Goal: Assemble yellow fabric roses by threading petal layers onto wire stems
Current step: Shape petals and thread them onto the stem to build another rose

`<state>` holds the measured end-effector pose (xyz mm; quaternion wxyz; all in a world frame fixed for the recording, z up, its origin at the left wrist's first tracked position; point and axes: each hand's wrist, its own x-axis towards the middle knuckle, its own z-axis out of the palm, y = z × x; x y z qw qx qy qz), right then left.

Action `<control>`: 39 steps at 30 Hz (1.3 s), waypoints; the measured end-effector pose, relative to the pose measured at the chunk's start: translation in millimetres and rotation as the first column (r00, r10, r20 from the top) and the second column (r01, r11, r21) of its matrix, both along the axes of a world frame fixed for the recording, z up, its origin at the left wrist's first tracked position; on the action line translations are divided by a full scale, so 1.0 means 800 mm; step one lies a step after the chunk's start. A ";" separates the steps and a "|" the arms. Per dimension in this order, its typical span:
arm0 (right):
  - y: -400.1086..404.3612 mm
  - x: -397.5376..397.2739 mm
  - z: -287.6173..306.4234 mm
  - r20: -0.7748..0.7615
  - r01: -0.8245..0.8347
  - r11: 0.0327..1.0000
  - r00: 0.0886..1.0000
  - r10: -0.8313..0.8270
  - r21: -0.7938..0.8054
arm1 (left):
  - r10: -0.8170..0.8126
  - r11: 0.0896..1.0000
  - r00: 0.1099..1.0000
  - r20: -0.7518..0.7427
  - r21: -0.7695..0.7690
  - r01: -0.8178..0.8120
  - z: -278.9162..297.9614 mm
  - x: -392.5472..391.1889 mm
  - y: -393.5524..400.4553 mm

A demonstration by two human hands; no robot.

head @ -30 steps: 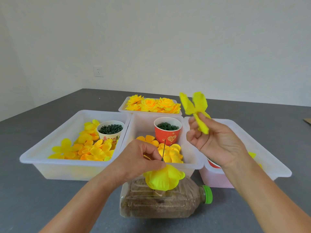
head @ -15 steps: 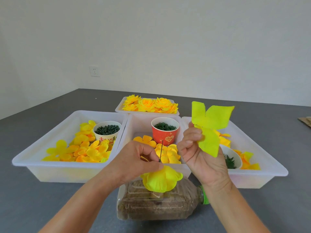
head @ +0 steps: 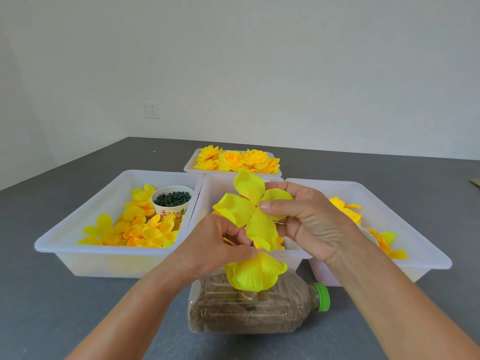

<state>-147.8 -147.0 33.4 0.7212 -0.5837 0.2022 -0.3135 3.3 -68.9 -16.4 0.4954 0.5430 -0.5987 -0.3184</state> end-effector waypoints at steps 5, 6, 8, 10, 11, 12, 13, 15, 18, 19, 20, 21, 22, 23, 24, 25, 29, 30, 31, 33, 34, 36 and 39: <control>0.005 0.002 0.005 -0.115 0.100 0.991 0.987 -0.110 -0.092 | -0.043 0.999 0.997 -0.062 -0.018 0.042 0.002 -0.001 0.000; 0.005 0.002 0.006 -0.127 0.124 0.987 0.982 -0.136 -0.100 | -0.043 0.999 0.998 -0.055 -0.020 0.042 0.001 0.000 -0.001; 0.005 0.003 0.008 -0.157 0.175 0.975 0.968 -0.195 -0.134 | -0.037 0.999 0.999 -0.039 -0.035 0.036 0.001 0.000 -0.001; 0.005 0.003 0.010 -0.185 0.202 0.964 0.955 -0.233 -0.172 | -0.018 0.999 1.000 -0.014 -0.045 0.018 0.001 -0.001 -0.002; 0.005 0.004 0.010 -0.196 0.203 0.963 0.951 -0.237 -0.179 | -0.005 0.999 1.000 -0.002 -0.045 0.005 0.001 0.000 -0.002; 0.005 0.005 0.011 -0.207 0.200 0.963 0.949 -0.237 -0.182 | 0.009 0.999 1.000 0.009 -0.043 -0.009 0.001 0.000 -0.003; 0.005 0.006 0.012 -0.216 0.198 0.963 0.947 -0.237 -0.185 | 0.019 0.999 1.000 0.017 -0.040 -0.018 0.001 0.001 -0.003; 0.004 0.008 0.013 -0.236 0.199 0.961 0.941 -0.241 -0.191 | 0.031 0.999 0.999 0.018 -0.029 -0.030 -0.001 0.002 -0.003; 0.004 0.009 0.015 -0.253 0.192 0.961 0.937 -0.240 -0.201 | 0.040 0.999 0.999 0.028 -0.019 -0.039 -0.002 0.004 -0.004; 0.004 0.009 0.015 -0.258 0.188 0.960 0.936 -0.239 -0.206 | 0.036 0.999 0.999 0.038 -0.019 -0.035 -0.003 0.004 -0.004; 0.004 0.009 0.015 -0.264 0.183 0.960 0.935 -0.236 -0.212 | 0.037 0.999 0.998 0.046 -0.018 -0.036 -0.003 0.005 -0.004; 0.004 0.009 0.015 -0.270 0.177 0.960 0.934 -0.233 -0.216 | 0.040 0.999 0.998 0.045 -0.019 -0.039 -0.003 0.005 -0.004; 0.004 0.009 0.016 -0.278 0.169 0.961 0.933 -0.228 -0.219 | 0.043 0.999 0.998 0.034 -0.023 -0.042 -0.003 0.004 -0.004; 0.004 0.010 0.016 -0.286 0.160 0.962 0.932 -0.220 -0.220 | 0.045 0.999 0.999 0.017 -0.028 -0.045 -0.002 0.003 -0.003; 0.004 0.010 0.017 -0.296 0.151 0.964 0.931 -0.214 -0.220 | 0.046 0.999 0.999 -0.001 -0.029 -0.046 -0.001 0.002 -0.002; 0.004 0.011 0.017 -0.305 0.145 0.964 0.929 -0.210 -0.222 | 0.043 0.999 0.999 -0.019 -0.029 -0.044 -0.001 0.002 -0.001; 0.002 0.012 0.018 -0.327 0.131 0.971 0.925 -0.192 -0.199 | 0.025 0.999 1.000 -0.015 -0.020 -0.025 -0.001 0.003 -0.001; 0.001 0.011 0.018 -0.324 0.122 0.978 0.930 -0.172 -0.169 | 0.032 0.999 1.000 0.000 -0.018 -0.032 -0.002 0.004 -0.002; 0.000 0.011 0.018 -0.316 0.110 0.985 0.937 -0.147 -0.132 | 0.037 0.999 0.999 0.007 -0.020 -0.037 -0.003 0.004 -0.002; -0.002 0.010 0.018 -0.302 0.081 0.994 0.948 -0.098 -0.068 | 0.034 0.999 0.999 0.005 -0.023 -0.034 -0.002 0.003 -0.002; -0.003 0.009 0.017 -0.300 0.069 0.996 0.950 -0.081 -0.049 | 0.029 0.999 1.000 0.001 -0.024 -0.029 -0.002 0.003 -0.002; -0.005 0.007 0.017 -0.304 0.058 0.998 0.950 -0.067 -0.039 | 0.023 0.999 1.000 0.011 -0.022 -0.023 -0.001 0.002 -0.002; -0.008 0.006 0.017 -0.321 0.057 0.996 0.944 -0.075 -0.066 | 0.040 0.999 0.999 0.003 0.004 -0.040 -0.002 0.004 -0.003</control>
